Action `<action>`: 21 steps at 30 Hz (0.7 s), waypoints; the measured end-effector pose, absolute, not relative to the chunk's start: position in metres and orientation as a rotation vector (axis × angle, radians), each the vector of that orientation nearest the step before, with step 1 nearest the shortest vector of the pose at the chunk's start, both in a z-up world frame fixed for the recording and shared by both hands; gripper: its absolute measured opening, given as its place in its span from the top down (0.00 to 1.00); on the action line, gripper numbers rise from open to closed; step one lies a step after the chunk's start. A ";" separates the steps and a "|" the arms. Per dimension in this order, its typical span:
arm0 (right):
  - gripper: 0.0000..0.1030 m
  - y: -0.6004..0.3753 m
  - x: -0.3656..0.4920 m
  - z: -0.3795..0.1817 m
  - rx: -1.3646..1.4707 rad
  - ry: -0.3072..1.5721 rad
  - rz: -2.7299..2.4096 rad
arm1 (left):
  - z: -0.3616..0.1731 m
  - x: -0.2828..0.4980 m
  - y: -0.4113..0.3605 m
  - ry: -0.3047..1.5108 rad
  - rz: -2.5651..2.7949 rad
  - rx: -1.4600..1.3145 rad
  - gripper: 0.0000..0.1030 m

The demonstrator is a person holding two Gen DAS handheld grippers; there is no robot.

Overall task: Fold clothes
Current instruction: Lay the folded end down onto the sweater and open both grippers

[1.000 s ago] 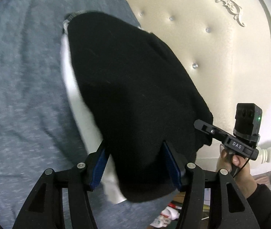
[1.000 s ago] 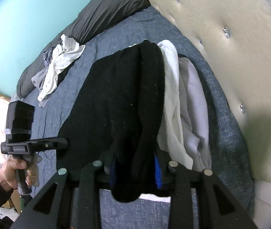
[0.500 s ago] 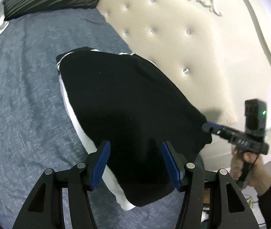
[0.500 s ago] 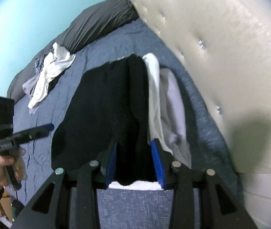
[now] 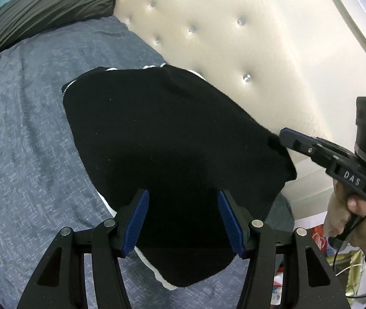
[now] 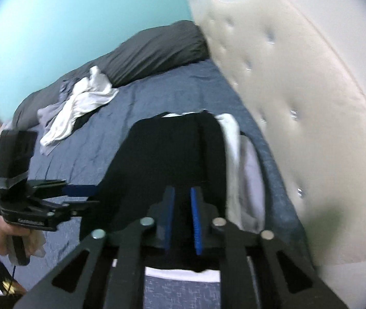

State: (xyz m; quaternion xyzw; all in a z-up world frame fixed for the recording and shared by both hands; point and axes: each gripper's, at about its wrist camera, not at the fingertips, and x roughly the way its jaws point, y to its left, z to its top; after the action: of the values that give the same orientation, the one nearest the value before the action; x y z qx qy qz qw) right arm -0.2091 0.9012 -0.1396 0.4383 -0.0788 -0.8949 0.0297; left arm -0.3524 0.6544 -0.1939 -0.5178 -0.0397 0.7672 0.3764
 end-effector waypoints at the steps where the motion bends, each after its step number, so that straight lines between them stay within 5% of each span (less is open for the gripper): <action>1: 0.93 0.902 -0.209 -0.146 1.370 -0.235 -2.757 | -0.196 -0.351 0.656 -0.087 1.966 -1.322 0.42; 4: 1.00 0.907 -0.209 -0.168 1.434 -0.226 -2.756 | -0.201 -0.343 0.661 -0.034 1.974 -1.308 0.42; 21: 1.00 0.925 -0.186 -0.218 1.427 -0.493 -2.815 | -0.226 -0.320 0.680 0.092 2.006 -1.275 0.42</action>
State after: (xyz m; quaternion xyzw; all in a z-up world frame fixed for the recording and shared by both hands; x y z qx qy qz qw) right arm -0.1859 0.9251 -0.2184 0.4466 -0.1543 -0.8809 -0.0265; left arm -0.3203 0.6801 -0.2263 -0.4974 0.0359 0.7827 0.3723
